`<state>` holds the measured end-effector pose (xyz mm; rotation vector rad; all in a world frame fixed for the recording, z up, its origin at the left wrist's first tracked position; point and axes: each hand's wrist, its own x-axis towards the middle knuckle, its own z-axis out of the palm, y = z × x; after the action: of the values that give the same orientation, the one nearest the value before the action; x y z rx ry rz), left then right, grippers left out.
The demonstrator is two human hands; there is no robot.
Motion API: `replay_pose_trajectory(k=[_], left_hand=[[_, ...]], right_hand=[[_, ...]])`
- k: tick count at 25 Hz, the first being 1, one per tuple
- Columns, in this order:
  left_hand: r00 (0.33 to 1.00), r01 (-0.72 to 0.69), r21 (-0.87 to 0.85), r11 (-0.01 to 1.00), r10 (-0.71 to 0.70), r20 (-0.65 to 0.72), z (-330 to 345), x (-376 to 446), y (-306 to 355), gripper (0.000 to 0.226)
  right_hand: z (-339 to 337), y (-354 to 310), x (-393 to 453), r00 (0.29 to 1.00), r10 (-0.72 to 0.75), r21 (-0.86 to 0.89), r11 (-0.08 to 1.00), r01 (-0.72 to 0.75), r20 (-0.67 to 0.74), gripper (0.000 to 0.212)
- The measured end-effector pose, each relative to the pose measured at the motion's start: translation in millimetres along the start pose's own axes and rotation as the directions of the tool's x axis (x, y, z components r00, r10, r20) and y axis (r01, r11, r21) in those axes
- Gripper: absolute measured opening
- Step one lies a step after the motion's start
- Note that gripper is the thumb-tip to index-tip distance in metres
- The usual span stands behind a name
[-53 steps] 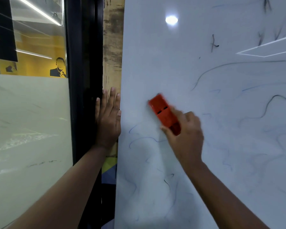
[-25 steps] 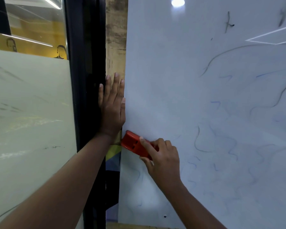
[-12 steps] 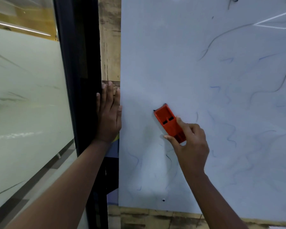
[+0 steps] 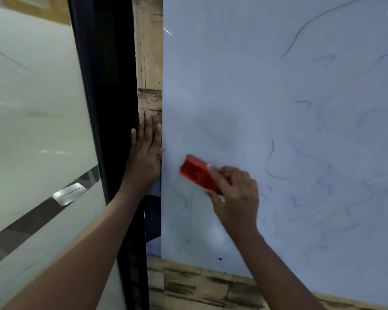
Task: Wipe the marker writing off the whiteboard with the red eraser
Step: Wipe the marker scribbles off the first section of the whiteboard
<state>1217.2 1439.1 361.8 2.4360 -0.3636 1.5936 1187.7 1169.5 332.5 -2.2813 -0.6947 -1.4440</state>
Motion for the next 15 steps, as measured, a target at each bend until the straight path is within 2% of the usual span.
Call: replay_pose_trajectory(k=[2,6,12,15], left_hand=[[1.0,-0.009,0.04,0.999,0.009,0.015,2.1,-8.6,-0.6,0.066],[0.999,0.019,0.042,0.999,-0.021,0.045,6.8,-27.2,-0.3,0.069],[1.0,-0.006,0.001,1.0,0.006,0.012,10.7,-29.1,-2.6,0.064],[1.0,0.008,-0.026,1.0,-0.008,-0.004,13.4,-37.7,0.2,0.061]], right_hand=[[-16.6,22.4,-1.5,0.993,0.105,0.022,0.994,-0.104,-0.06,0.066],[-28.8,31.5,-17.4,0.966,0.257,0.014,0.966,-0.256,-0.023,0.064],[5.3,-13.5,-19.2,0.981,0.185,0.028,0.982,-0.187,0.051,0.063],[32.9,-34.1,-51.0,0.985,0.044,-0.051,0.998,-0.036,0.168,0.065]])
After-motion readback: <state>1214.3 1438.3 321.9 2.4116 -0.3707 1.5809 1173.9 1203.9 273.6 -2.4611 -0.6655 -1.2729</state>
